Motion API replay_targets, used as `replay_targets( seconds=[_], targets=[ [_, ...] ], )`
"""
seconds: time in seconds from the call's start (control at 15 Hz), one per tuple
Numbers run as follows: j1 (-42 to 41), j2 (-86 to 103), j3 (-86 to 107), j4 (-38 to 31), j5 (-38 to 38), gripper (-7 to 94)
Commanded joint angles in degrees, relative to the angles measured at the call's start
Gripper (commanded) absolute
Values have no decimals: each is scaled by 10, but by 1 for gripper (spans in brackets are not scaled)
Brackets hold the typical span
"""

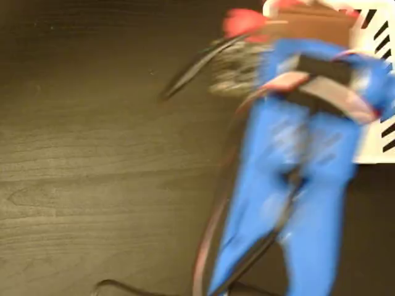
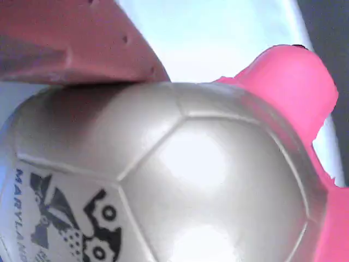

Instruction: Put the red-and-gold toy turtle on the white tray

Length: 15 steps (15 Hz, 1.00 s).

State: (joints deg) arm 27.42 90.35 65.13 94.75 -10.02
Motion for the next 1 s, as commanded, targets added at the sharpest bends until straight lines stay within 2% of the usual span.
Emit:
replay_targets(
  seconds=[0.0,0.4,0.6,0.93],
  targets=[
    [39,-29,-12,-29,59,0],
    [48,-178,-47,-43,127,0],
    [63,-222,-83,-60,131,0],
    [79,-273,-172,-45,120,0]
  ],
)
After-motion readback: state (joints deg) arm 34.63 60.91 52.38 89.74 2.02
